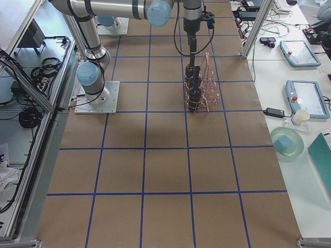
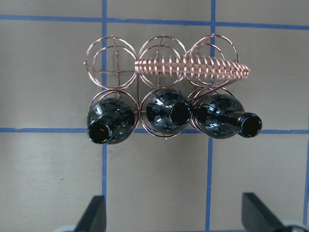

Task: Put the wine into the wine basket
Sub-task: 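Raise the right gripper up and away from the rack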

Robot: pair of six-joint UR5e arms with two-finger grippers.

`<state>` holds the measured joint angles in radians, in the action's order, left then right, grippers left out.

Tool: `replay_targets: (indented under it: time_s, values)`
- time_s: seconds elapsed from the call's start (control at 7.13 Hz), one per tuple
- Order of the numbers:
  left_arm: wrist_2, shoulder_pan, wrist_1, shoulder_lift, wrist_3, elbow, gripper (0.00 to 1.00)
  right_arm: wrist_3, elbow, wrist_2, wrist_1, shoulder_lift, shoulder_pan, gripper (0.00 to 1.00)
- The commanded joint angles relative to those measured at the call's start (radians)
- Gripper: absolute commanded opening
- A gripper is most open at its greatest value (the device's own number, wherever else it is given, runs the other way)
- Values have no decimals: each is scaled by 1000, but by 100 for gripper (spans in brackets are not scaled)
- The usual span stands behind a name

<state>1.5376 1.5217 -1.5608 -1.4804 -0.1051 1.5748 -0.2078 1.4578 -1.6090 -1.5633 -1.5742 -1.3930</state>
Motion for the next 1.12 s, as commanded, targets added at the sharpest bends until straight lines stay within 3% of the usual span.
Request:
replay_targets:
  time_s: [0.0,0.28,0.7,0.98]
  values:
    - [25,0,75,3,10,39,100,63,-14,1,126,-96,-65,100]
    - [24,0,105,8,10,48,100,130,18,-2,125,-104,-153,99]
    - [21,0,-17,46,10,37,100,131,18,9,69,-87,-158,100]
    - [15,0,-19,49,10,39,100,130,12,8,68,-79,-156,100]
